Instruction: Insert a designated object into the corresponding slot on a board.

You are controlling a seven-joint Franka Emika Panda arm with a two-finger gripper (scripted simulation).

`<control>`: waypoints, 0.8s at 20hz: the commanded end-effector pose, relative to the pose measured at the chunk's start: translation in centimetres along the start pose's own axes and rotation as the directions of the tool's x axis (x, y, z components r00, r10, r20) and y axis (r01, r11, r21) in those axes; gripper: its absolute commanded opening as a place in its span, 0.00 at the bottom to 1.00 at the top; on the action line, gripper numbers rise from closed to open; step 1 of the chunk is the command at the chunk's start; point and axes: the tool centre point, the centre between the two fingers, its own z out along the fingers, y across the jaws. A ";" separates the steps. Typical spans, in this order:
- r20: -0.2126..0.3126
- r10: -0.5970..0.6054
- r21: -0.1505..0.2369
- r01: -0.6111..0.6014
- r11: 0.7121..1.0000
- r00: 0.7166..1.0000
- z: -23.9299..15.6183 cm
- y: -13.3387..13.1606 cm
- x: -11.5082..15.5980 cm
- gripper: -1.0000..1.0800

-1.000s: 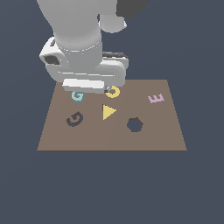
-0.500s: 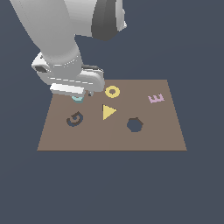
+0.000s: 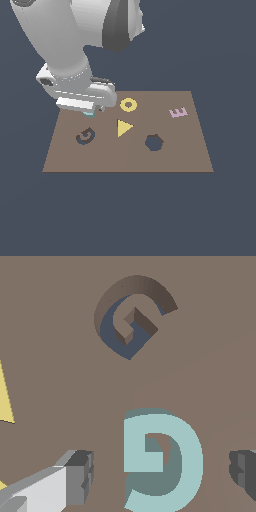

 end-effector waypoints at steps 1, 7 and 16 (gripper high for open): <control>0.001 0.000 0.000 0.000 1.000 1.000 0.8 0.0 0.0 0.96; 0.000 0.000 0.001 0.000 1.000 1.000 1.6 0.1 0.0 0.00; 0.000 0.000 0.001 0.000 1.000 1.000 1.6 0.1 0.0 0.00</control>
